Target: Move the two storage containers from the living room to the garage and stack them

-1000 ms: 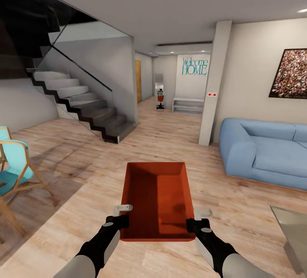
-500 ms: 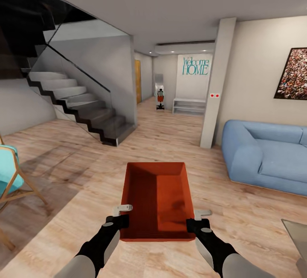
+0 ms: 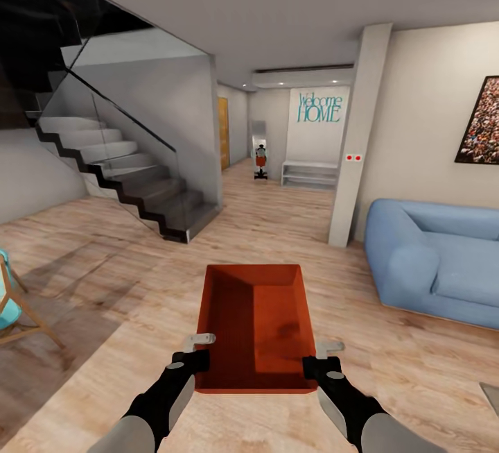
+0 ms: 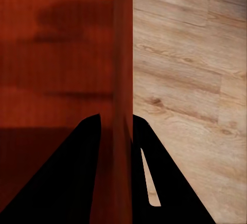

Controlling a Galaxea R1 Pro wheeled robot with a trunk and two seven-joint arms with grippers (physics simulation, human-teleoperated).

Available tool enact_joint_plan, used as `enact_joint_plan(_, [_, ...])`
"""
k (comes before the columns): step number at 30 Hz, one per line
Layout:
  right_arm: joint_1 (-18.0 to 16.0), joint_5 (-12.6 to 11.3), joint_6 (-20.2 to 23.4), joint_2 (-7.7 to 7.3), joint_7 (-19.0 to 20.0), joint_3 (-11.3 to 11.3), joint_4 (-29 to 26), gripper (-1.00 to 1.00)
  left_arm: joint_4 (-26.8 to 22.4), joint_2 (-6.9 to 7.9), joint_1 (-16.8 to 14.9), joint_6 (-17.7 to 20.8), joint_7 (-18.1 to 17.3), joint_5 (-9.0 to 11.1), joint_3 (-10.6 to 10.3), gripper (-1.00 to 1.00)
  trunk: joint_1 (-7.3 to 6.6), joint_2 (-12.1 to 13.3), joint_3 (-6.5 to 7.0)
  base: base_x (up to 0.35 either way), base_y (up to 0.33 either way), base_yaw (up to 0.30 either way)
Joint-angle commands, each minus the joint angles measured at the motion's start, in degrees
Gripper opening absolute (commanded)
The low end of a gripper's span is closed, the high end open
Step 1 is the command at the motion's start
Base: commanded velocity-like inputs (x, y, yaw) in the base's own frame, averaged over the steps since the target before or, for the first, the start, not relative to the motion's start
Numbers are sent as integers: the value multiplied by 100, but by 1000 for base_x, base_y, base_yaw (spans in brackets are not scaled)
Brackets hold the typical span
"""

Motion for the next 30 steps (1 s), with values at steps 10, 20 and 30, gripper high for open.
enact_joint_plan(10, [-4,-70,5,-7,5,-70,-23,-100,-18,41,1,42,347,-62,151,-100,5,-4,-2,323,0,0])
enact_joint_plan(20, [-3,-73,5,-11,13,-70,-23,-100,-18,41,1,41,349,-62,151,-100,5,-4,-2,323,0,-1])
enact_joint_plan(30, [-3,-70,14,-8,13,-70,-23,-100,-18,41,1,35,350,-62,152,-100,5,-4,-2,323,0,-122])
